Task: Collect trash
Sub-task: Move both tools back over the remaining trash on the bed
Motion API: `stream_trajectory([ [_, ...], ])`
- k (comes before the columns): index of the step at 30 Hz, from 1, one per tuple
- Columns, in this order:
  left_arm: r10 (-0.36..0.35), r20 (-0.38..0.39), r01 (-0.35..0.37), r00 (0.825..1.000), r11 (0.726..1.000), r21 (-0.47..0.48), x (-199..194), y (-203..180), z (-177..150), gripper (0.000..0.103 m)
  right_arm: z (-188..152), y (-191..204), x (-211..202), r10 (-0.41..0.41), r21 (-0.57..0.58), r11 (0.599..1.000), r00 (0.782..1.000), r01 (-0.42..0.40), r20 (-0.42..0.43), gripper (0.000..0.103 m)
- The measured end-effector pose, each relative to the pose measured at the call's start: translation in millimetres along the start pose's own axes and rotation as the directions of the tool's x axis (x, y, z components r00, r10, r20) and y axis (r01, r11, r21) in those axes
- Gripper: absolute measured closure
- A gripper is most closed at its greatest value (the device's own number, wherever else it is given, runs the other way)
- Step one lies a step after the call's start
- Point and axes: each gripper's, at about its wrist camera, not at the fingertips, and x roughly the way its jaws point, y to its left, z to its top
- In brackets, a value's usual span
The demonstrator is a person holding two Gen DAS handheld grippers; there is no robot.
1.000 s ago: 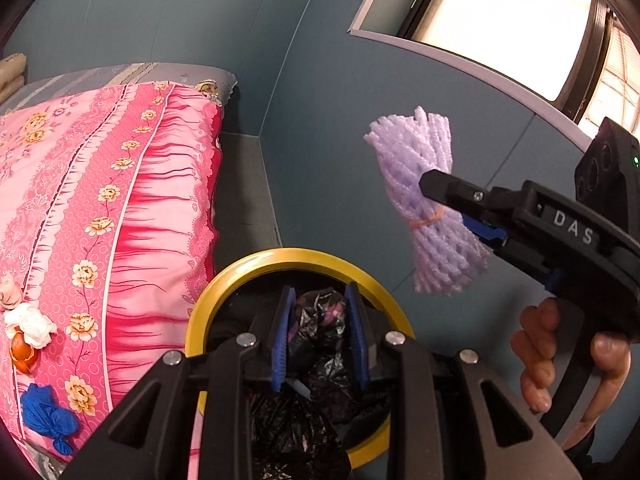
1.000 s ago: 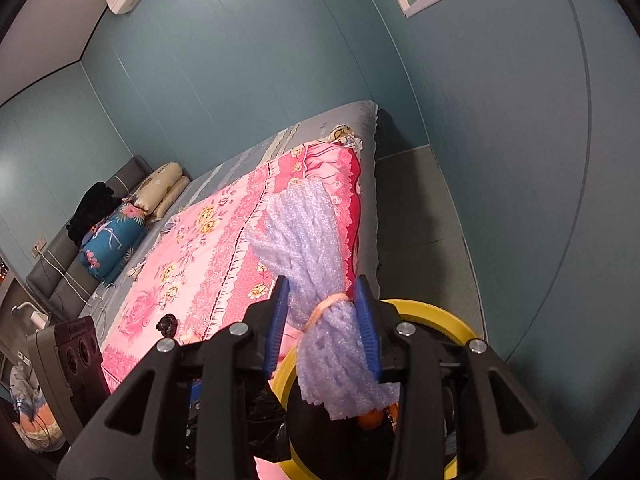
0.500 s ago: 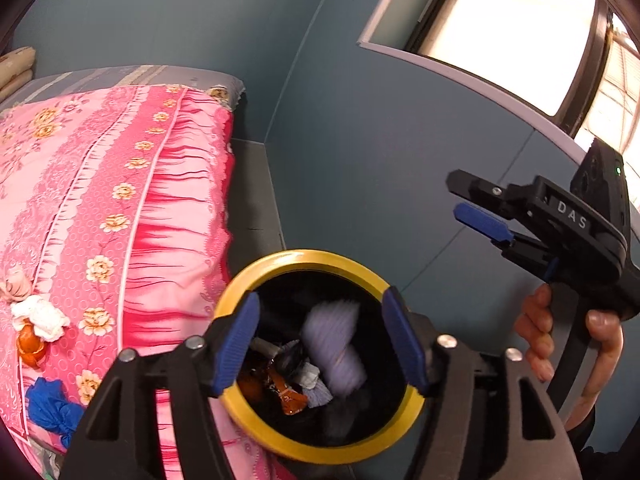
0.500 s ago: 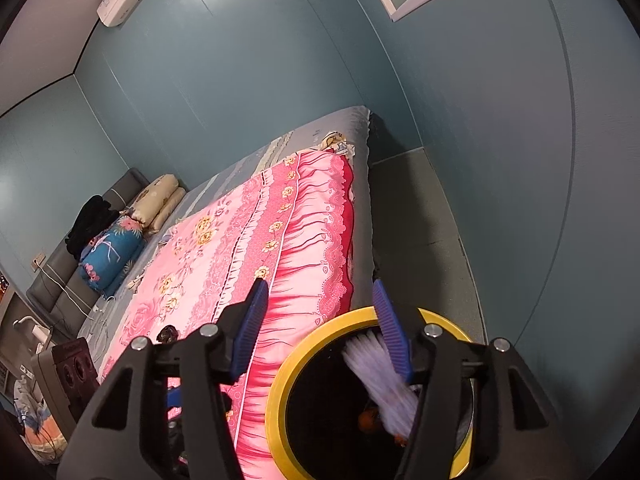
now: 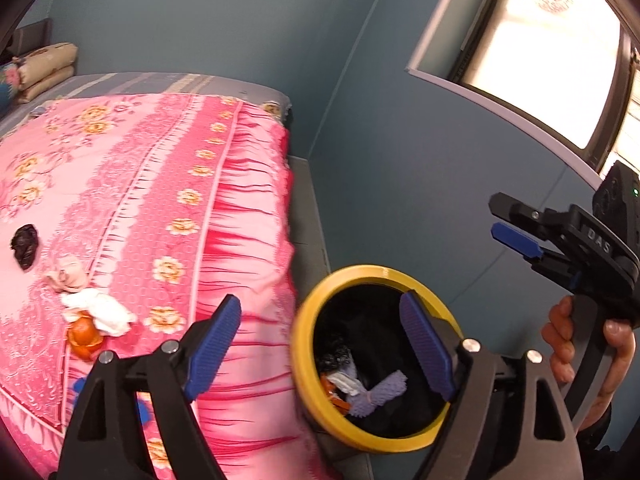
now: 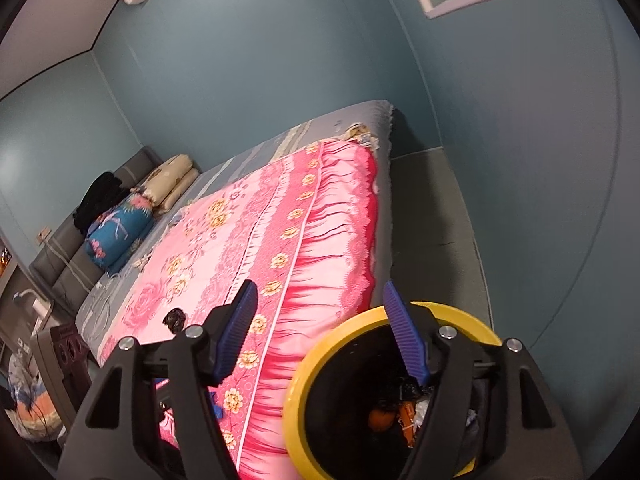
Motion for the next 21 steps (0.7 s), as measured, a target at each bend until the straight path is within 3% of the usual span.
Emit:
stream_trajectory([
  [10,0.109,0.048,-0.104,0.993,0.991,-0.087,-30,65,5,0.02,-5,58,34,0.071,-0.105,0.992,0.996,-0.077,-0.057,0.036],
  [21,0.223,0.071,-0.204,0.972,0.957,-0.209,-61,141,10,0.02,-17,112,85,0.125,-0.158,0.976,0.981,-0.148,-0.149,0.033],
])
